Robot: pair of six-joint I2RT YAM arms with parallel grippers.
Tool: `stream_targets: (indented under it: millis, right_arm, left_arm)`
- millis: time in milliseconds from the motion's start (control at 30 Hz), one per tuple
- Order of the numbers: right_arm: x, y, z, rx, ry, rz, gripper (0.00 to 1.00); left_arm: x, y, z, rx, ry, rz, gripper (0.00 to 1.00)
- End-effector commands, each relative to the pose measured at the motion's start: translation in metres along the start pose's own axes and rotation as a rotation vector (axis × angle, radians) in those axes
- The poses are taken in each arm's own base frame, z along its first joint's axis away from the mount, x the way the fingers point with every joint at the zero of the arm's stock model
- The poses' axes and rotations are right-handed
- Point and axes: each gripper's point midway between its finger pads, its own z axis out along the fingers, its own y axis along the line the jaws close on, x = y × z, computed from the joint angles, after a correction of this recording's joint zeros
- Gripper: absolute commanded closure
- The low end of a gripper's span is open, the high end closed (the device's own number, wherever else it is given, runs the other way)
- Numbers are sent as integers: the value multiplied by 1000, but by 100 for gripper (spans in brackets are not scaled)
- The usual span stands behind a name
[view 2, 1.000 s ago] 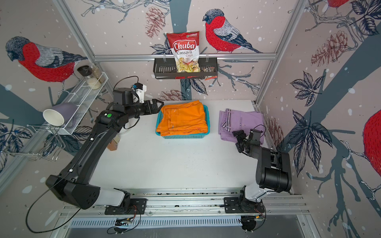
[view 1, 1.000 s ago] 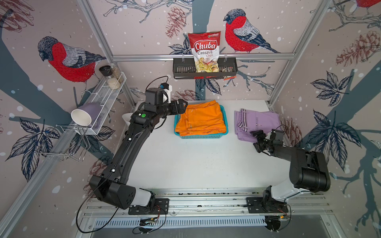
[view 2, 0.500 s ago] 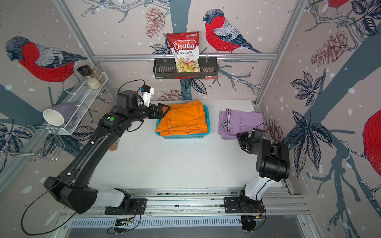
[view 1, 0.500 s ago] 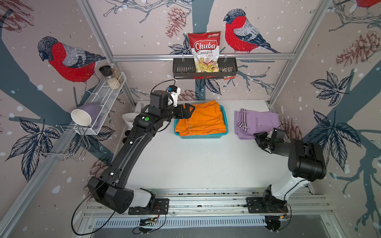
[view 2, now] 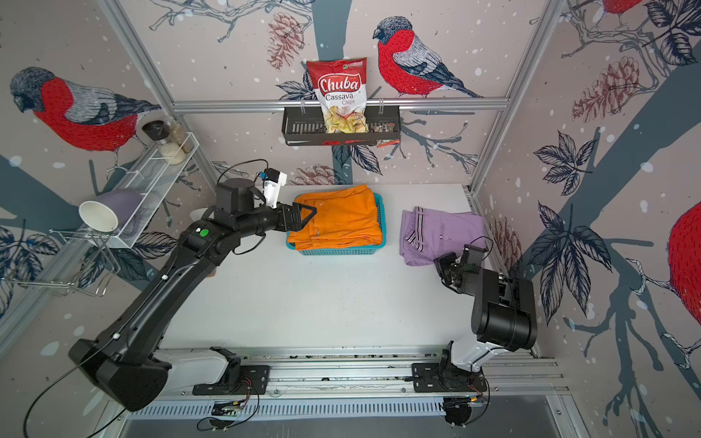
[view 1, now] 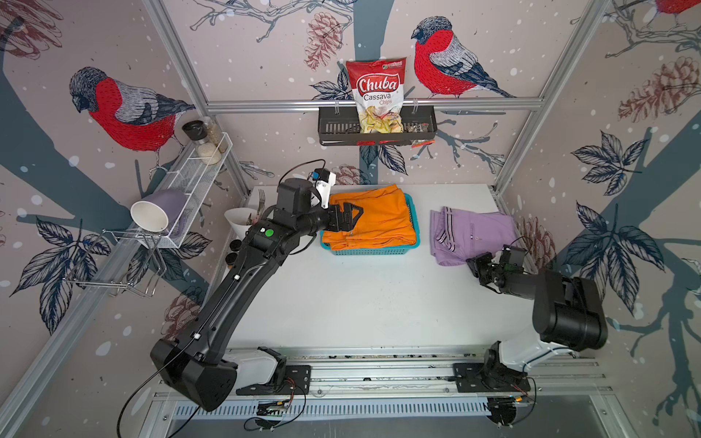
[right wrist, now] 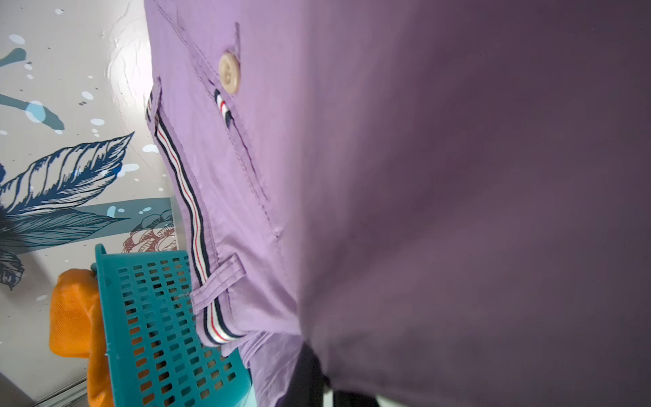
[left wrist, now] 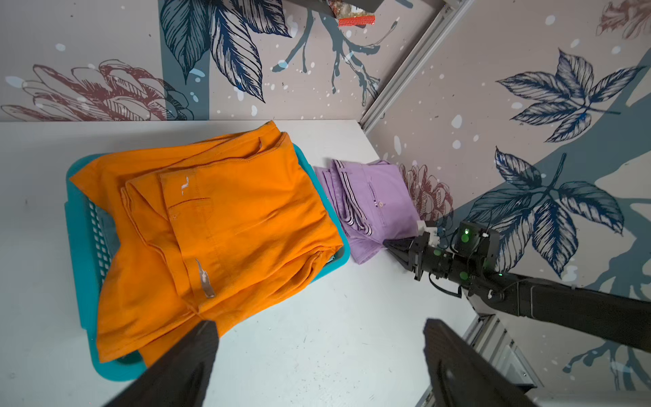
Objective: Put the folded long pants in the basket
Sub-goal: Move the long pant to the center of the board.
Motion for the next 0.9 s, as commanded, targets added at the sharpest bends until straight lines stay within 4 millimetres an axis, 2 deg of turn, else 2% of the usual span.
stream_targets:
  millis: [0, 100, 133, 233, 400, 500, 700, 800, 867]
  right_arm:
    - [17, -28, -12, 131, 36, -13, 100]
    - [32, -47, -24, 201, 50, -51, 100]
    - [37, -54, -27, 214, 58, -62, 100]
    - [55, -68, -36, 235, 99, -89, 100]
    - [81, -85, -44, 217, 152, -110, 100]
    - [95, -90, -47, 200, 193, -128, 100]
    - [104, -90, -55, 179, 212, -158, 100]
    - [114, -85, -60, 124, 238, -177, 100]
    - [117, -79, -64, 87, 232, -198, 100]
  left_arm:
    - [32, 2, -3, 36, 18, -193, 5]
    - [73, -5, 4, 98, 25, -290, 6]
    - [88, -5, 11, 95, 38, -293, 6]
    - [122, -23, 33, 92, 97, -264, 6]
    - [178, -76, 73, 154, 240, -195, 10]
    - [200, -84, 95, 148, 273, -208, 11]
    - [236, -77, 149, 137, 325, -274, 12]
    - [251, -79, 177, 131, 371, -271, 13]
    - [250, -79, 191, 96, 362, -273, 11]
